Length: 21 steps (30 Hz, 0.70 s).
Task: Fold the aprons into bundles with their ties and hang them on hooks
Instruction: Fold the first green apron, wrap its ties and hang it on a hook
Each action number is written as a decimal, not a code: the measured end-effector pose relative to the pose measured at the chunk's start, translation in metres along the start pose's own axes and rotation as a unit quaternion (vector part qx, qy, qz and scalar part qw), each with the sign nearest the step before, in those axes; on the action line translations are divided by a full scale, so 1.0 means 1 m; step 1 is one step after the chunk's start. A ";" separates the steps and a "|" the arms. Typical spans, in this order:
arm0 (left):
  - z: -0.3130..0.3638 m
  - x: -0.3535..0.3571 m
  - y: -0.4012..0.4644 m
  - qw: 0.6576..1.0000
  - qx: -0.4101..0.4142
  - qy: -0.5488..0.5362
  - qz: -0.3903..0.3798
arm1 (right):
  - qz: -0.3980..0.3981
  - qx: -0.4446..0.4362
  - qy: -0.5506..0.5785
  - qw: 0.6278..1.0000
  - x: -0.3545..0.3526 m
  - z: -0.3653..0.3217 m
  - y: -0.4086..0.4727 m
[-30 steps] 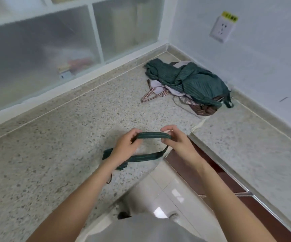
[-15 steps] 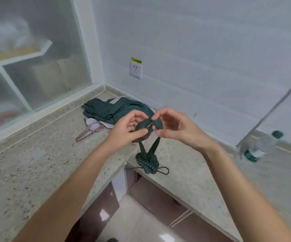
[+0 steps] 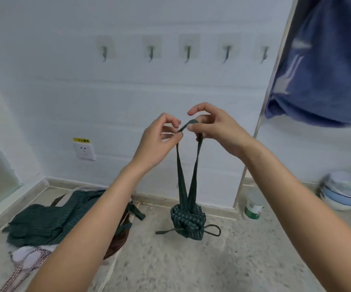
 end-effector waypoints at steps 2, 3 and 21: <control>-0.005 0.002 0.017 0.999 0.041 0.011 0.033 | -0.010 0.006 0.062 0.998 -0.002 -0.004 0.013; -0.010 0.001 0.029 0.997 0.057 0.012 0.048 | -0.013 0.001 0.091 0.996 -0.002 -0.007 0.023; -0.055 -0.064 0.197 0.995 -0.040 -0.061 0.064 | 0.240 -0.305 -0.283 0.877 0.062 -0.035 0.200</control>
Point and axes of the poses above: each hand's wrist, its own y-axis towards the middle knuckle, its own x-axis out of the palm, z = x × y, the point moved 2 cm from there along y, towards the middle knuckle, and after that the axes turned 8 degrees about z, right-handed, at the moved point
